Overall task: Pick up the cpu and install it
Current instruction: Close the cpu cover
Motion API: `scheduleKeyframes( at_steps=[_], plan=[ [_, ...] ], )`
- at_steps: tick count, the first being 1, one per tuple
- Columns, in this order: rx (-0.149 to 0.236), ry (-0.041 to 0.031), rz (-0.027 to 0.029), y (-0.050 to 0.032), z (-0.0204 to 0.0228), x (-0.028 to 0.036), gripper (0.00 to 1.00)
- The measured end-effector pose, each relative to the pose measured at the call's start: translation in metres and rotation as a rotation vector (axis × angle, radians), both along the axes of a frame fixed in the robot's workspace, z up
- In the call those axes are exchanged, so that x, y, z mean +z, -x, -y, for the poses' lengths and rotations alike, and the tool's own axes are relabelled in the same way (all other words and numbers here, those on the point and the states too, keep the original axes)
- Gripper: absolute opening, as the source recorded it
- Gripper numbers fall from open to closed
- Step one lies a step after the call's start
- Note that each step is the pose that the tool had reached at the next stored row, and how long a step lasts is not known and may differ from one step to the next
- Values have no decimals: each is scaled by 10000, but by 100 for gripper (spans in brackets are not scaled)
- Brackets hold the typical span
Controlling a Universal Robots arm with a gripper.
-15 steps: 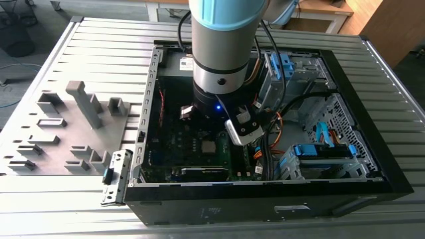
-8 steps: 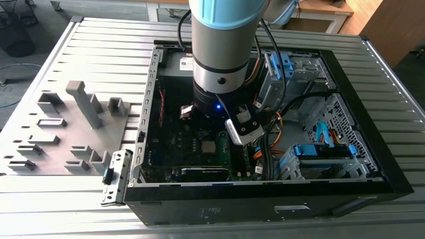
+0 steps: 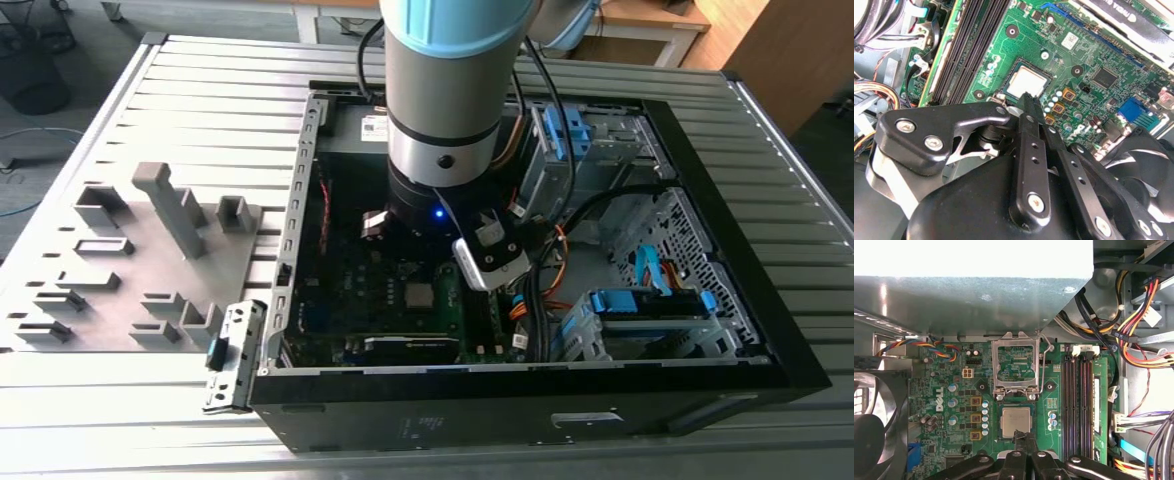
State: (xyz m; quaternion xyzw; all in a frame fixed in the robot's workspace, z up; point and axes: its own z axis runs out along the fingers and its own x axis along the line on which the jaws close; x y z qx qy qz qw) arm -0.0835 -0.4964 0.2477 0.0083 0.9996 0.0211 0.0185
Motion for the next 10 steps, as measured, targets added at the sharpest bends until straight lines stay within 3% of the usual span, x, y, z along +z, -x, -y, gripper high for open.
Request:
scheduleKeyframes(
  at_steps=[8, 10],
  plan=[
    [-1, 0, 0, 0, 0, 17, 11],
    [0, -2, 0, 0, 0, 67, 11]
  ],
)
